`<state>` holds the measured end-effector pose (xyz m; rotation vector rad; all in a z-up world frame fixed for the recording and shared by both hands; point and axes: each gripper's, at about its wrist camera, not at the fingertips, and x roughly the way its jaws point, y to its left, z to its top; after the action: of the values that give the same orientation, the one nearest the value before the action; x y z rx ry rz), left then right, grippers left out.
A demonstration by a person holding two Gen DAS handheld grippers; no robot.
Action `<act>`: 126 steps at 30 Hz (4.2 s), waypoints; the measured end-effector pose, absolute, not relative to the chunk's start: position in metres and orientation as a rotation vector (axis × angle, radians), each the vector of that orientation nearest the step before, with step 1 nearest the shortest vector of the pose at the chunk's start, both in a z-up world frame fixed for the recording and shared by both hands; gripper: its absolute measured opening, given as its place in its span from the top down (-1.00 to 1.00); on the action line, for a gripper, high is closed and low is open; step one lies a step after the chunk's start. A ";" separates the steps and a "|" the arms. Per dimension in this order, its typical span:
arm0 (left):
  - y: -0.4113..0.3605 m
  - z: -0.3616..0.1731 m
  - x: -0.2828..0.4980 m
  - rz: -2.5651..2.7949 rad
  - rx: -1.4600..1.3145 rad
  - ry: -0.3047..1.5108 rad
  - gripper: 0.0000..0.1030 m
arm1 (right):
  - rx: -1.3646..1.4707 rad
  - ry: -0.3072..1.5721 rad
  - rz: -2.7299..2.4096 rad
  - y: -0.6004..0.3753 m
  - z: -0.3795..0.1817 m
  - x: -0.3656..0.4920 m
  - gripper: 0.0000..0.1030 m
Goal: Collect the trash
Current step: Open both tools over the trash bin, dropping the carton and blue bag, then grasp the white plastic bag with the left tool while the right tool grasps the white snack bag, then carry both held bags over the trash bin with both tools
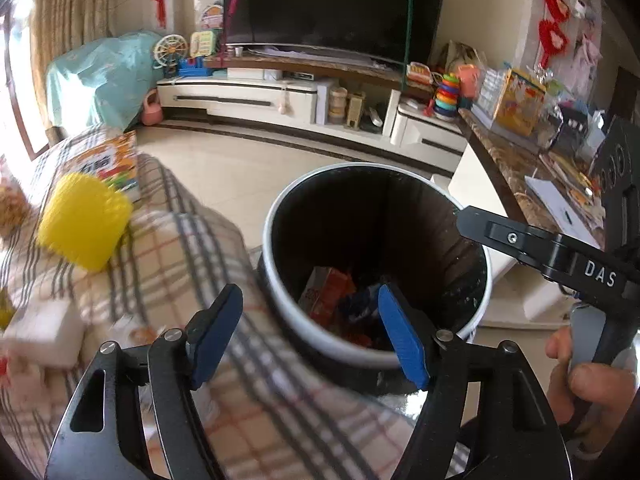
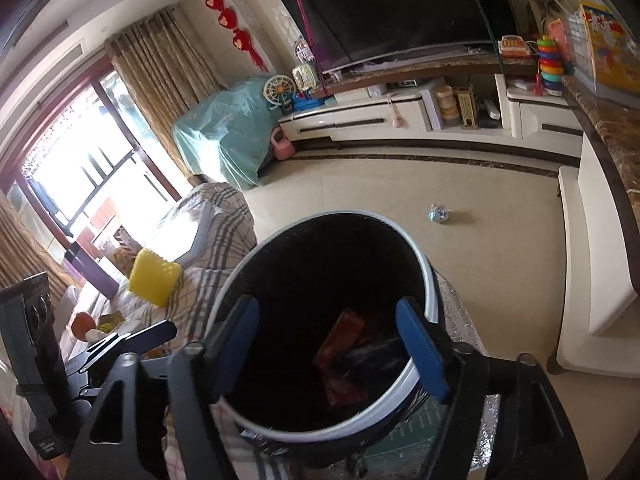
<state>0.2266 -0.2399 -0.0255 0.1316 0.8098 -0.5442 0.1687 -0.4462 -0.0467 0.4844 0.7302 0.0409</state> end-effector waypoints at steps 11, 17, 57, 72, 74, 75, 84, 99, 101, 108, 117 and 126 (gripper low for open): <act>-0.171 -0.032 0.192 -0.493 0.024 0.821 -0.43 | 0.484 0.717 0.080 -0.406 -0.046 0.139 -0.67; -0.140 -0.041 0.177 -0.454 -0.009 0.843 -0.43 | 0.464 0.748 0.121 -0.377 -0.051 0.131 -0.68; 0.003 -0.066 0.212 -0.142 -0.171 0.880 -0.62 | 0.388 0.832 0.327 -0.246 -0.071 0.177 -0.68; 0.009 -0.074 0.235 -0.189 -0.196 0.868 0.68 | 0.340 0.855 0.340 -0.235 -0.082 0.191 0.19; 0.010 -0.073 0.228 -0.199 -0.198 0.864 0.69 | 0.341 0.850 0.349 -0.236 -0.081 0.185 0.20; 0.010 -0.073 0.224 -0.203 -0.199 0.863 0.70 | 0.345 0.848 0.352 -0.237 -0.079 0.183 0.20; -0.016 -0.062 0.191 -0.286 -0.174 0.848 0.73 | 0.387 0.811 0.343 -0.258 -0.066 0.162 0.21; -0.088 -0.047 0.183 -0.454 -0.091 0.843 0.74 | 0.432 0.750 0.242 -0.314 -0.050 0.137 0.21; -0.096 -0.046 0.184 -0.468 -0.082 0.841 0.74 | 0.441 0.738 0.225 -0.325 -0.048 0.135 0.20; -0.126 -0.039 0.185 -0.519 -0.038 0.831 0.74 | 0.469 0.714 0.175 -0.352 -0.045 0.131 0.20; -0.159 -0.027 0.189 -0.567 0.003 0.814 0.74 | 0.500 0.681 0.120 -0.383 -0.041 0.129 0.20; -0.194 -0.019 0.197 -0.609 0.062 0.802 0.74 | 0.518 0.666 0.085 -0.403 -0.040 0.131 0.20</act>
<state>0.1972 -0.1938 -0.0194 0.0622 0.8020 -0.6092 0.1313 -0.4032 -0.0398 0.5184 0.6661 0.0849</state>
